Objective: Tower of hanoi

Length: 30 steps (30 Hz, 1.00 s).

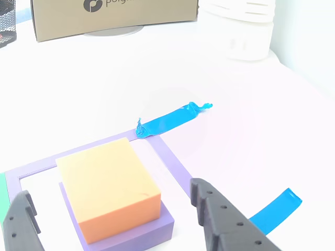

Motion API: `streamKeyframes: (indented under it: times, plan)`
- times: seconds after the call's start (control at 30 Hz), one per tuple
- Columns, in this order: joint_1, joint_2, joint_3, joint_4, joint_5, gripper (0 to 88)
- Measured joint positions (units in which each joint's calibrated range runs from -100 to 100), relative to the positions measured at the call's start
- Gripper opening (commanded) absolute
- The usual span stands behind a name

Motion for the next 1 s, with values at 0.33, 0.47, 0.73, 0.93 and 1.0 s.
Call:
streamKeyframes:
  times: [0.33,0.47,0.73,0.93,1.0]
  plan:
    - [-1.3,7.8,-5.8,-2.7,0.0,31.0]
    - [-2.3,8.2,-5.9,-2.9,0.0,26.1]
    - [-5.1,8.5,-5.9,-2.9,0.0,17.4]
    - [-6.2,8.8,-6.0,-2.9,-0.2,9.1]
    - [-6.3,8.8,-6.0,-2.9,-0.4,7.3]
